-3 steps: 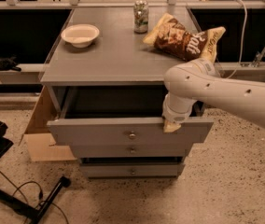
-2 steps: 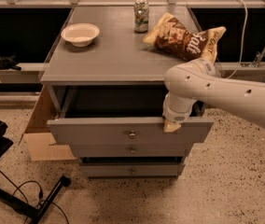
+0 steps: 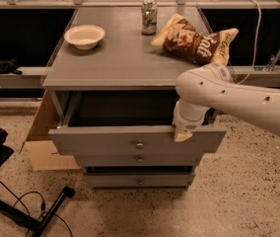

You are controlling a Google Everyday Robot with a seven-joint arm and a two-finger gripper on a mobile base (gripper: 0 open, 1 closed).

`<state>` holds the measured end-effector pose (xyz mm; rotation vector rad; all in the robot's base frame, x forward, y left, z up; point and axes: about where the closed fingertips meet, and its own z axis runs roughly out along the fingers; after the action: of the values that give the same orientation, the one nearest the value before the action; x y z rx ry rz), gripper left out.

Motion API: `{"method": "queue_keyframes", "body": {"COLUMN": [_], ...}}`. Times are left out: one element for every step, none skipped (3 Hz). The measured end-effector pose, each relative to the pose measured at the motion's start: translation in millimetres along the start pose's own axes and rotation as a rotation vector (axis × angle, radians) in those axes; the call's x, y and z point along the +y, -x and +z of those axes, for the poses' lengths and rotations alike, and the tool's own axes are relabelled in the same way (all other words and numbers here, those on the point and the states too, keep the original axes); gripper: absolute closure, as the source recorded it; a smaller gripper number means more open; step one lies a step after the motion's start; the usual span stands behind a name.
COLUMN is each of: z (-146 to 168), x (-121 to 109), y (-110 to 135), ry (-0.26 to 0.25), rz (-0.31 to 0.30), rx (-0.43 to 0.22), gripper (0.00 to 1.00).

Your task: Open top drawer

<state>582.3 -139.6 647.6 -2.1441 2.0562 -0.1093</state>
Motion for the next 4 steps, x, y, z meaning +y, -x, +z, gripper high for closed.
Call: {"method": "queue_keyframes", "body": {"z": [-2.5, -2.5, -2.5, -2.4], "x": [6.6, 6.6, 6.6, 6.7], "y": [-1.4, -1.4, -1.4, -1.4], "ry": [-0.001, -0.001, -0.001, -0.001], "rz": [-0.011, -0.011, -0.011, -0.011], "rx": [-0.01, -0.01, -0.01, -0.01], "gripper": [1.0, 0.83, 0.59, 0.36]}}
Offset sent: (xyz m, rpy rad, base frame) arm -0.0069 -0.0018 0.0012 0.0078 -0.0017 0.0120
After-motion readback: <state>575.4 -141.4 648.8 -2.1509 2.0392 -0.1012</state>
